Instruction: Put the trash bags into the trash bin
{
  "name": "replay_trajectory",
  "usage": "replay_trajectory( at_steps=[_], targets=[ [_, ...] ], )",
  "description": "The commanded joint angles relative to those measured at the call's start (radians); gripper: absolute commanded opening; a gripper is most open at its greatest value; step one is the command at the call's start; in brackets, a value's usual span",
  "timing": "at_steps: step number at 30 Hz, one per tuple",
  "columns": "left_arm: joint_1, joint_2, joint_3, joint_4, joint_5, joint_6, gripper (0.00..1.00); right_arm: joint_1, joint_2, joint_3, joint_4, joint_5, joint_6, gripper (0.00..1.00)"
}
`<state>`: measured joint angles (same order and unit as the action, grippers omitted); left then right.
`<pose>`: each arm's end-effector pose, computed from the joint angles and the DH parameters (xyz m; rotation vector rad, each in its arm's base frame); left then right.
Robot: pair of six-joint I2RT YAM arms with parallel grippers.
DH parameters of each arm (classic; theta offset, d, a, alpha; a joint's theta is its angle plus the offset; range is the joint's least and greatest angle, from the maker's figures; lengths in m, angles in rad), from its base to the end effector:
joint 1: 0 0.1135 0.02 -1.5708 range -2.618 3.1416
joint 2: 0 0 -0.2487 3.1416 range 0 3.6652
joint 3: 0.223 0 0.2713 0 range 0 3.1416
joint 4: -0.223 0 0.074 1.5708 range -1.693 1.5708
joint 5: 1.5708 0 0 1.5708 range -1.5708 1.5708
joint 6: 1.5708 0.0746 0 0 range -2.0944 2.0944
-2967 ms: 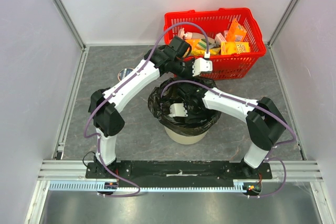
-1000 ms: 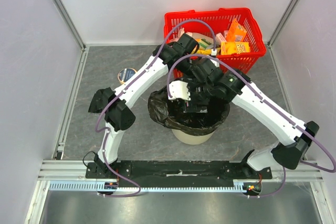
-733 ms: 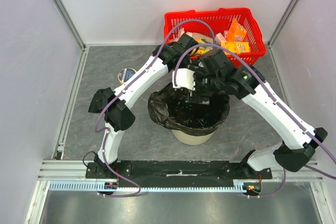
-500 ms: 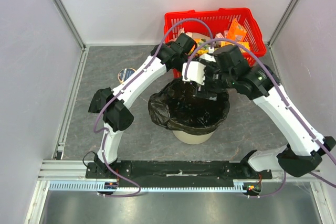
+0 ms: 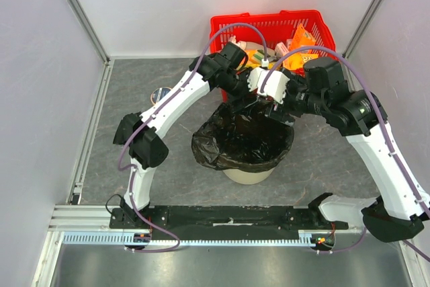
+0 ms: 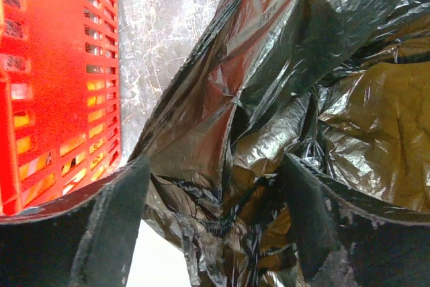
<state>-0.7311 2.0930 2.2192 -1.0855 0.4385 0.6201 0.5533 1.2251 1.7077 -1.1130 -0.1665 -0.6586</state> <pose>0.3364 -0.3442 0.3060 1.6961 1.8360 -0.5984 0.2159 0.1479 0.4364 -1.3248 1.7487 0.1240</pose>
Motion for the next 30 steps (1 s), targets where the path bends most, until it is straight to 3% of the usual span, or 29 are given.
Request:
replay_trajectory(
  at_steps=[1,12,19,24,30],
  targets=[
    [0.006,-0.106,0.004,0.024,0.005,-0.054,0.89,-0.016,-0.032,-0.022,0.024,0.012,0.040,0.82],
    [0.051,-0.280,-0.067,0.139,0.077,-0.171,0.96,-0.055,-0.070,-0.094,0.065,0.025,0.102,0.83],
    [0.113,-0.551,-0.346,0.156,0.175,-0.139,0.97,-0.099,-0.111,-0.132,0.071,0.016,0.109,0.83],
    [0.125,-0.766,-0.579,0.150,0.172,-0.060,0.96,-0.127,-0.141,-0.148,0.070,0.007,0.109,0.83],
    [0.140,-0.958,-0.720,0.157,0.141,-0.069,0.96,-0.147,-0.167,-0.171,0.070,-0.002,0.126,0.83]
  ],
)
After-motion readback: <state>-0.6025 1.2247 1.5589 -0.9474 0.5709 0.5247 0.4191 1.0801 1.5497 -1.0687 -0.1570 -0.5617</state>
